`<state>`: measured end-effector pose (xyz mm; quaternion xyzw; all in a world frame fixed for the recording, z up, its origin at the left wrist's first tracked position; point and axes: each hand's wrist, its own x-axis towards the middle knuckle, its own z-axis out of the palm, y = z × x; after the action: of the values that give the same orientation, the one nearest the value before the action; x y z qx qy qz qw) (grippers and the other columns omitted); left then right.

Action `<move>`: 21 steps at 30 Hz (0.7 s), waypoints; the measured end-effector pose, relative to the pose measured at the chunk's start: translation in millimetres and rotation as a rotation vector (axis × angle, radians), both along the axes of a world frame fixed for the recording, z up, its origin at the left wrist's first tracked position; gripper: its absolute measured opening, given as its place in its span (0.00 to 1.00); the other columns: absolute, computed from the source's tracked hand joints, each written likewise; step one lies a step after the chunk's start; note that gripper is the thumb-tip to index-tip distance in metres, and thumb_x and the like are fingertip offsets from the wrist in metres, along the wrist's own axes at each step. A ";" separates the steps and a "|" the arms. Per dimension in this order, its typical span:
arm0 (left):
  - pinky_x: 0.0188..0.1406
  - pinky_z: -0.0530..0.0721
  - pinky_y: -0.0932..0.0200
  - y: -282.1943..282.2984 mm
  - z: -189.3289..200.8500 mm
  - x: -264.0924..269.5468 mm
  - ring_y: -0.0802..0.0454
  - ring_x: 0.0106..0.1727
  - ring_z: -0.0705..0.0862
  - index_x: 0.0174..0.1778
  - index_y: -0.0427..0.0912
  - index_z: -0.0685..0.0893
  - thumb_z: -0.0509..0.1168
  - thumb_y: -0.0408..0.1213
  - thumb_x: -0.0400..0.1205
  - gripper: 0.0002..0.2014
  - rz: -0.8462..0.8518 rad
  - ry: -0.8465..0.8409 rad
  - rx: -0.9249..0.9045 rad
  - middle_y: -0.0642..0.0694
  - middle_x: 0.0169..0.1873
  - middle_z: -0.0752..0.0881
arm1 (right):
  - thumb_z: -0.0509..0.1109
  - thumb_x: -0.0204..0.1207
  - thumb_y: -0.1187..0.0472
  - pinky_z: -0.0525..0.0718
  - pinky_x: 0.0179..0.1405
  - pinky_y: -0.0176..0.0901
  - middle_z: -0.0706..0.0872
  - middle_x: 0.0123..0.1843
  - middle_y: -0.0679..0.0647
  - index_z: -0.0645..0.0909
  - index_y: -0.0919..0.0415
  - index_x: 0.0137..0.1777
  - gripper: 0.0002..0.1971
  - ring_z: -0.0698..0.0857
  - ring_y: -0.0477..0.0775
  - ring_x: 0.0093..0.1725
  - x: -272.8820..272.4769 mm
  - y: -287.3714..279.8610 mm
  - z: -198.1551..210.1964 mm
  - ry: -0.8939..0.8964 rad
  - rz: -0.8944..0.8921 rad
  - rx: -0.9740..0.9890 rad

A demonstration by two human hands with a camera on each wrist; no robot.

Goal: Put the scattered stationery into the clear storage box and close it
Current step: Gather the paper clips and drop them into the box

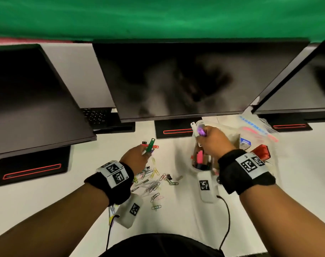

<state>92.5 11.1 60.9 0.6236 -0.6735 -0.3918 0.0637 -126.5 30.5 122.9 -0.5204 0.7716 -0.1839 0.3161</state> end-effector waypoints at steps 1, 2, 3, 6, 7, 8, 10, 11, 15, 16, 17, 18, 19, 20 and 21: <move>0.37 0.75 0.58 1.3 5.3 -13.5 0.44 0.47 0.80 0.63 0.38 0.77 0.55 0.42 0.86 0.15 -0.002 0.007 -0.020 0.44 0.49 0.83 | 0.60 0.79 0.66 0.77 0.38 0.35 0.85 0.39 0.59 0.76 0.61 0.48 0.04 0.82 0.56 0.36 -20.4 -0.1 6.0 0.118 -0.009 0.009; 0.44 0.78 0.54 2.4 9.4 -23.7 0.40 0.50 0.82 0.62 0.38 0.77 0.55 0.43 0.86 0.15 0.003 0.012 -0.038 0.40 0.51 0.86 | 0.60 0.78 0.66 0.79 0.45 0.40 0.86 0.45 0.62 0.77 0.63 0.48 0.05 0.83 0.60 0.43 -38.0 -1.9 6.6 0.209 -0.012 0.042; 0.49 0.79 0.52 3.2 13.8 -36.9 0.37 0.53 0.83 0.61 0.39 0.78 0.55 0.45 0.86 0.15 0.008 0.014 -0.057 0.36 0.52 0.86 | 0.61 0.77 0.66 0.80 0.50 0.44 0.87 0.50 0.64 0.78 0.64 0.50 0.06 0.84 0.63 0.49 -55.8 -3.6 6.7 0.274 -0.011 0.096; 0.50 0.78 0.55 8.1 22.5 -68.6 0.37 0.57 0.84 0.65 0.42 0.77 0.55 0.44 0.86 0.16 0.005 0.007 -0.097 0.35 0.55 0.86 | 0.65 0.76 0.64 0.80 0.50 0.46 0.86 0.56 0.65 0.79 0.68 0.57 0.11 0.84 0.64 0.57 -86.8 -9.5 -4.7 0.416 0.062 0.279; 0.50 0.78 0.55 9.8 24.8 -77.6 0.38 0.57 0.84 0.66 0.41 0.76 0.55 0.44 0.86 0.16 -0.017 -0.003 -0.109 0.36 0.56 0.86 | 0.66 0.76 0.63 0.80 0.49 0.46 0.86 0.56 0.64 0.80 0.68 0.58 0.13 0.84 0.63 0.56 -92.1 -11.4 -8.8 0.436 0.084 0.323; 0.50 0.78 0.56 11.1 26.9 -87.3 0.38 0.57 0.84 0.67 0.41 0.76 0.55 0.44 0.86 0.17 -0.047 -0.024 -0.130 0.36 0.56 0.86 | 0.66 0.76 0.63 0.80 0.49 0.46 0.86 0.56 0.63 0.80 0.68 0.59 0.13 0.85 0.63 0.56 -98.2 -14.0 -12.5 0.444 0.104 0.344; 0.50 0.78 0.56 13.7 29.4 -101.3 0.40 0.56 0.85 0.67 0.41 0.75 0.54 0.44 0.86 0.17 -0.098 -0.065 -0.160 0.37 0.57 0.86 | 0.66 0.77 0.62 0.81 0.53 0.46 0.86 0.57 0.63 0.80 0.68 0.59 0.13 0.84 0.62 0.57 -103.7 -18.8 -17.1 0.446 0.135 0.375; 0.50 0.78 0.56 14.1 29.6 -109.7 0.40 0.56 0.85 0.67 0.41 0.76 0.55 0.44 0.86 0.17 -0.111 -0.072 -0.165 0.38 0.57 0.86 | 0.66 0.76 0.63 0.81 0.55 0.47 0.86 0.58 0.63 0.80 0.67 0.58 0.13 0.84 0.62 0.57 -107.4 -20.7 -17.4 0.450 0.149 0.391; 0.54 0.75 0.59 19.8 30.3 -134.3 0.43 0.62 0.82 0.67 0.42 0.77 0.57 0.43 0.85 0.16 -0.121 -0.076 -0.166 0.41 0.63 0.84 | 0.74 0.69 0.63 0.85 0.58 0.50 0.86 0.51 0.59 0.82 0.63 0.56 0.15 0.86 0.59 0.53 -115.4 -25.9 -24.3 0.464 0.216 0.408; 0.55 0.75 0.60 22.0 30.2 -140.1 0.44 0.64 0.81 0.67 0.42 0.77 0.58 0.42 0.85 0.16 -0.126 -0.068 -0.165 0.42 0.64 0.83 | 0.75 0.67 0.63 0.85 0.57 0.50 0.86 0.50 0.59 0.82 0.62 0.55 0.16 0.87 0.59 0.53 -117.8 -27.4 -25.6 0.463 0.237 0.403; 0.58 0.75 0.60 23.4 30.2 -144.5 0.45 0.65 0.81 0.68 0.43 0.77 0.59 0.42 0.84 0.16 -0.133 -0.060 -0.166 0.43 0.65 0.83 | 0.76 0.66 0.62 0.86 0.56 0.49 0.86 0.50 0.59 0.83 0.62 0.55 0.17 0.87 0.59 0.53 -118.3 -27.8 -24.4 0.452 0.246 0.404; 0.59 0.76 0.59 24.5 30.5 -149.8 0.45 0.65 0.81 0.67 0.43 0.77 0.60 0.41 0.84 0.16 -0.137 -0.056 -0.166 0.43 0.65 0.83 | 0.77 0.67 0.61 0.85 0.54 0.47 0.86 0.49 0.59 0.83 0.64 0.56 0.17 0.87 0.59 0.54 -120.6 -29.3 -24.5 0.427 0.246 0.393; 0.59 0.77 0.58 24.8 30.9 -153.6 0.44 0.64 0.81 0.66 0.43 0.77 0.60 0.41 0.83 0.16 -0.142 -0.057 -0.171 0.42 0.64 0.83 | 0.76 0.68 0.60 0.84 0.52 0.44 0.86 0.50 0.60 0.83 0.65 0.57 0.17 0.86 0.60 0.54 -120.5 -29.7 -22.2 0.403 0.244 0.384; 0.58 0.77 0.57 24.4 31.8 -158.0 0.44 0.63 0.82 0.65 0.42 0.78 0.61 0.40 0.83 0.15 -0.148 -0.063 -0.180 0.42 0.63 0.84 | 0.75 0.70 0.59 0.81 0.49 0.44 0.85 0.51 0.61 0.82 0.67 0.58 0.18 0.86 0.61 0.55 -122.3 -30.1 -22.0 0.381 0.247 0.366; 0.56 0.78 0.57 23.8 32.5 -163.4 0.43 0.61 0.82 0.65 0.42 0.78 0.61 0.40 0.83 0.15 -0.149 -0.069 -0.195 0.41 0.62 0.84 | 0.75 0.71 0.59 0.80 0.50 0.45 0.85 0.53 0.61 0.82 0.67 0.59 0.19 0.85 0.61 0.55 -124.7 -28.4 -20.5 0.361 0.250 0.348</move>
<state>-70.8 34.9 93.4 0.5758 -0.7546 -0.3065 0.0713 -251.1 2.0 102.4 -0.5739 0.7652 0.0877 0.2784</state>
